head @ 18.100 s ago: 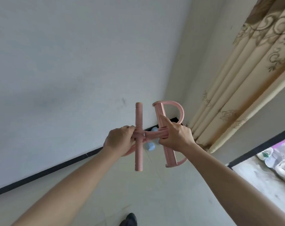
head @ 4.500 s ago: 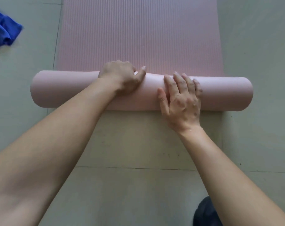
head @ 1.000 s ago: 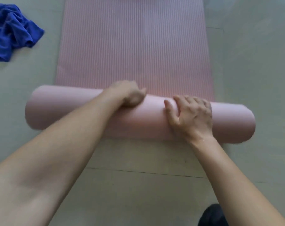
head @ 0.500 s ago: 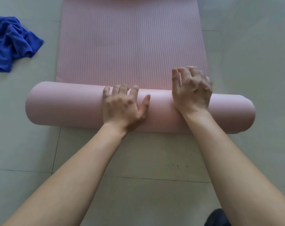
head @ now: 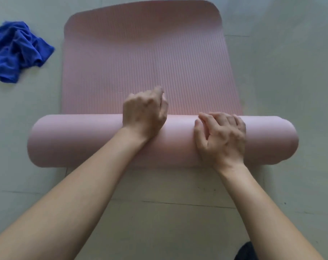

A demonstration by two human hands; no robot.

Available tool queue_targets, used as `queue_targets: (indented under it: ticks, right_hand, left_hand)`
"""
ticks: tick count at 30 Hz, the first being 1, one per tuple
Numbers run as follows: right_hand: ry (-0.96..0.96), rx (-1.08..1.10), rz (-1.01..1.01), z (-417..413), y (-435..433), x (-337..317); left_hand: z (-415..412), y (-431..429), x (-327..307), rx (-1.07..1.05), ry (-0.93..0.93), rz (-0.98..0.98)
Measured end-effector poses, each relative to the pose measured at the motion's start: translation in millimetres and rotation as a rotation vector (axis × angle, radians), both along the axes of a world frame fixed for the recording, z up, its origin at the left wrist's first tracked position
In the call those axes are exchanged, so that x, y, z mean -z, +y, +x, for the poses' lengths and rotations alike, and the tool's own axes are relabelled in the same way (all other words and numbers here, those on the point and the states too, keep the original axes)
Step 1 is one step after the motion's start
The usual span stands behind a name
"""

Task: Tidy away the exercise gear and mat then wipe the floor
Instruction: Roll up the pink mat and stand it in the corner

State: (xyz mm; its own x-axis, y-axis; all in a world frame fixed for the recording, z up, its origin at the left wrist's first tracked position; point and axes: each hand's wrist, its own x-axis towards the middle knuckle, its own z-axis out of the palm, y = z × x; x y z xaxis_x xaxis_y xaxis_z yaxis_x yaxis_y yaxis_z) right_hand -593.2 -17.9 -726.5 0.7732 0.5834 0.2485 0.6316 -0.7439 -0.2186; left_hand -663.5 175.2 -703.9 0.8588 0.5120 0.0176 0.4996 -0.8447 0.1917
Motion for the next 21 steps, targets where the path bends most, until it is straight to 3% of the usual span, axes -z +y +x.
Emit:
queue_targets:
  ticks: [1, 3, 8, 11, 16, 21]
  right_hand:
    - [0.039, 0.009, -0.038, 11, 10, -3]
    - [0.07, 0.039, -0.092, 40, 36, -7]
    - [-0.003, 0.148, 0.025, 87, 81, -7]
    - [-0.008, 0.125, 0.118, 62, 70, -1]
    - [0.008, -0.033, -0.041, 32, 33, 5]
    - [-0.009, -0.04, 0.003, 13, 6, 4]
  left_hand:
    - [-3, 0, -2, 0.016, -0.107, 0.069]
    - [-9, 0, -1, 0.002, -0.142, 0.074]
    - [-25, -5, 14, -0.015, 0.092, 0.114]
    - [-1, 10, 7, -0.044, 0.123, 0.082]
    - [51, 43, -9, -0.062, 0.226, -0.023]
    - [41, 40, 2, -0.053, 0.213, -0.108]
